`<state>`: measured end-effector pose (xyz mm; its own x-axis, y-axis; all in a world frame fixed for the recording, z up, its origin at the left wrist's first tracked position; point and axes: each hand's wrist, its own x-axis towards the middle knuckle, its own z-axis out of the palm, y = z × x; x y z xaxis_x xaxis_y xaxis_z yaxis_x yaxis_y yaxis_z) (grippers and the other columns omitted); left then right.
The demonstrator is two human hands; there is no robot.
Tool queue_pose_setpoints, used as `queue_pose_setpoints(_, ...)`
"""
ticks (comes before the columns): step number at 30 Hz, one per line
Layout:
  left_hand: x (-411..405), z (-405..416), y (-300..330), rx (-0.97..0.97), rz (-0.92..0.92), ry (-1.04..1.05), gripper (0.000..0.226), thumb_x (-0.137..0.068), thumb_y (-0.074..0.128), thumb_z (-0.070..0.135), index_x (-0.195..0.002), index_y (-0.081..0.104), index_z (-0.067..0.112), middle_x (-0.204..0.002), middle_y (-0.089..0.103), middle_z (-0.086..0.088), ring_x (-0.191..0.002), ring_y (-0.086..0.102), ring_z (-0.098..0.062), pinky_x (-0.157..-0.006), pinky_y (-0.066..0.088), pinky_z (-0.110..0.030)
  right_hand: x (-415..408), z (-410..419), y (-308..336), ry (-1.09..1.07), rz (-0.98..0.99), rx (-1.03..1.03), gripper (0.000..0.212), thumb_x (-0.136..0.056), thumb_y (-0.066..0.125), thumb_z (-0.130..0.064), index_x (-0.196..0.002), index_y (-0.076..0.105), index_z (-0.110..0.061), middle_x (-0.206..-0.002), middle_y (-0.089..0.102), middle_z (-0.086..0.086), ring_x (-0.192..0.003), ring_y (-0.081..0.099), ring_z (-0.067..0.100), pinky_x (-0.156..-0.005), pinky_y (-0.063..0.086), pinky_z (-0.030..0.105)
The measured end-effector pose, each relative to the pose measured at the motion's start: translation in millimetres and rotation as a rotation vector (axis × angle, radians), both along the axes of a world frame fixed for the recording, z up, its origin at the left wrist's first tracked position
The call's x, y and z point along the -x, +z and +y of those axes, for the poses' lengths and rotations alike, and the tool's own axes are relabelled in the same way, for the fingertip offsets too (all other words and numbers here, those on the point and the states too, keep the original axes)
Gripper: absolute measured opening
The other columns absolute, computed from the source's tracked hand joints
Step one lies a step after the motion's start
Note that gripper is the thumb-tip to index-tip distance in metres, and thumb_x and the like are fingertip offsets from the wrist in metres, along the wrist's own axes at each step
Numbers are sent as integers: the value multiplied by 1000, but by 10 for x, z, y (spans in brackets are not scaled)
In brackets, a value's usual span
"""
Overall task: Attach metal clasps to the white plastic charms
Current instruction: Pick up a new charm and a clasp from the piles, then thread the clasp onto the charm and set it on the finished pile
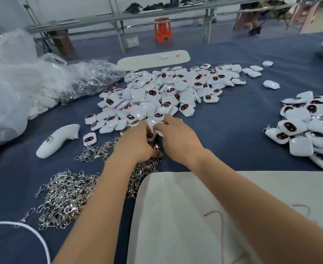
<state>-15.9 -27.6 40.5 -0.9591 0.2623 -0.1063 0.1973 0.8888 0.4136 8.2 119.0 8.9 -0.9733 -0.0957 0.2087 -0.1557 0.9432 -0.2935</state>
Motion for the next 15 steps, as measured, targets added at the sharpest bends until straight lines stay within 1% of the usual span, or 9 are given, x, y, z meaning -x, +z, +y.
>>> queue_pose_setpoints(2,-45,106,-13,93,55,-23,54,-66,91,39,-102,53,24,-101,62,0,-94,59,-25,-78,50,-37,-6,14,56,-14,-57,-13,34,-92,61,-11,-125,61,-20,-123,49,4,-108,54,28,-76,49,39)
queue_pose_setpoints(3,-63,147,-8,132,68,-29,41,-70,86,35,-93,54,25,-100,63,-2,-91,58,-26,-73,48,-35,-24,13,90,-19,-86,-19,28,-92,61,-14,-120,60,-18,-119,50,5,-101,55,29,-73,45,38)
queue_pose_setpoints(5,-75,186,5,138,87,-7,17,-78,75,21,-84,59,24,-97,65,-4,-89,60,-28,-67,42,-31,-90,4,137,-8,-147,-53,16,-90,61,-20,-105,56,-19,-105,46,4,-86,50,27,-70,39,35)
queue_pose_setpoints(6,-66,184,10,120,90,16,10,-81,70,16,-87,66,22,-97,67,-4,-90,62,-28,-68,42,-30,-132,2,154,9,-173,-72,12,-90,60,-22,-99,51,-20,-101,43,2,-83,46,25,-70,37,34)
queue_pose_setpoints(8,-45,164,15,102,85,55,19,-83,71,14,-93,79,27,-100,72,-3,-89,64,-25,-70,45,-29,-197,13,167,47,-197,-67,11,-90,58,-18,-93,47,-19,-101,44,2,-85,45,25,-71,37,34)
queue_pose_setpoints(10,-37,134,32,74,102,86,16,-85,75,18,-92,82,31,-100,74,-1,-89,65,-22,-71,45,-27,-215,41,169,62,-174,25,7,-90,53,-9,-93,51,-15,-102,53,4,-92,52,27,-75,43,37)
queue_pose_setpoints(12,-31,126,44,21,152,124,11,-86,75,21,-88,81,30,-98,75,-2,-94,67,-23,-72,46,-26,-236,65,148,32,-141,168,17,-92,49,-5,-102,59,-15,-103,62,5,-96,56,28,-80,47,40)
queue_pose_setpoints(13,-24,125,50,-7,177,127,10,-86,75,21,-84,80,30,-96,75,-1,-95,68,-23,-71,46,-26,-244,77,136,11,-133,248,23,-93,48,-6,-108,62,-16,-102,65,5,-95,57,27,-80,48,40)
queue_pose_setpoints(15,-15,146,71,-87,181,115,18,-85,77,22,-70,73,31,-88,74,4,-91,67,-19,-65,44,-25,-265,100,108,-20,-123,426,23,-97,53,-12,-115,66,-20,-100,69,1,-91,60,23,-79,49,37)
